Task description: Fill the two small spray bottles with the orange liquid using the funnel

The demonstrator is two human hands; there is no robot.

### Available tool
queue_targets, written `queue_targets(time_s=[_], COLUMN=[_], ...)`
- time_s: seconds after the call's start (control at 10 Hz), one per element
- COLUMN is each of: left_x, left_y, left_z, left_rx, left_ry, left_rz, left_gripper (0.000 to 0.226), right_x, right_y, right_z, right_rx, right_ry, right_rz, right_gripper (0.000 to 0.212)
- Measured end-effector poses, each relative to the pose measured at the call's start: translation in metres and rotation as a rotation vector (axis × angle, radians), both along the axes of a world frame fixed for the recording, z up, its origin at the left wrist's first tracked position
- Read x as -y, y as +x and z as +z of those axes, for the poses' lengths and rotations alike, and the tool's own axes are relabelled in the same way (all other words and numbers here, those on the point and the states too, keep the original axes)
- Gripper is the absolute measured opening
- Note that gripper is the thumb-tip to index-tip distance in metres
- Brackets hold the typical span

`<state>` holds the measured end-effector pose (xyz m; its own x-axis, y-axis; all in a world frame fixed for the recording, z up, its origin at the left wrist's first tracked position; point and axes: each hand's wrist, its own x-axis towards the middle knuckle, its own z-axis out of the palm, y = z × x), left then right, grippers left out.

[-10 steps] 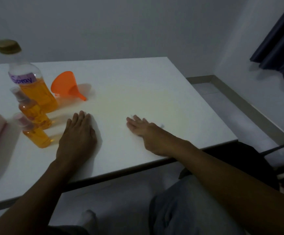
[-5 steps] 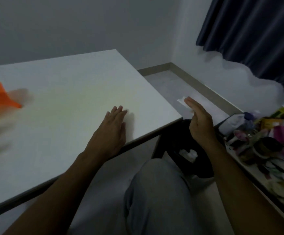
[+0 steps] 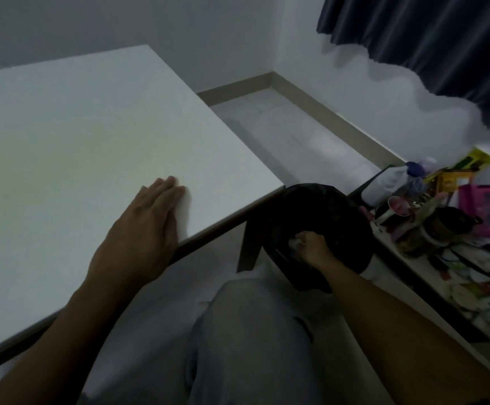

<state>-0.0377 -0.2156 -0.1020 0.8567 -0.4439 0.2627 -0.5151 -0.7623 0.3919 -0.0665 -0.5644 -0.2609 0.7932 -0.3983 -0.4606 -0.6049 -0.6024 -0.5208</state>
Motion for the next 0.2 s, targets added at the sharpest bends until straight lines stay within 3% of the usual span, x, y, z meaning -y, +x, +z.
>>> queue_targets(time_s=[0.2], left_x=[0.000], left_y=[0.000], left_z=[-0.002], left_rx=[-0.009], left_ry=[-0.017], left_rz=[0.021], left_gripper=[0.048], right_x=[0.004], right_y=[0.019], right_z=[0.017], right_rx=[0.241], right_ry=[-0.034], right_rz=[-0.018], right_gripper=[0.033])
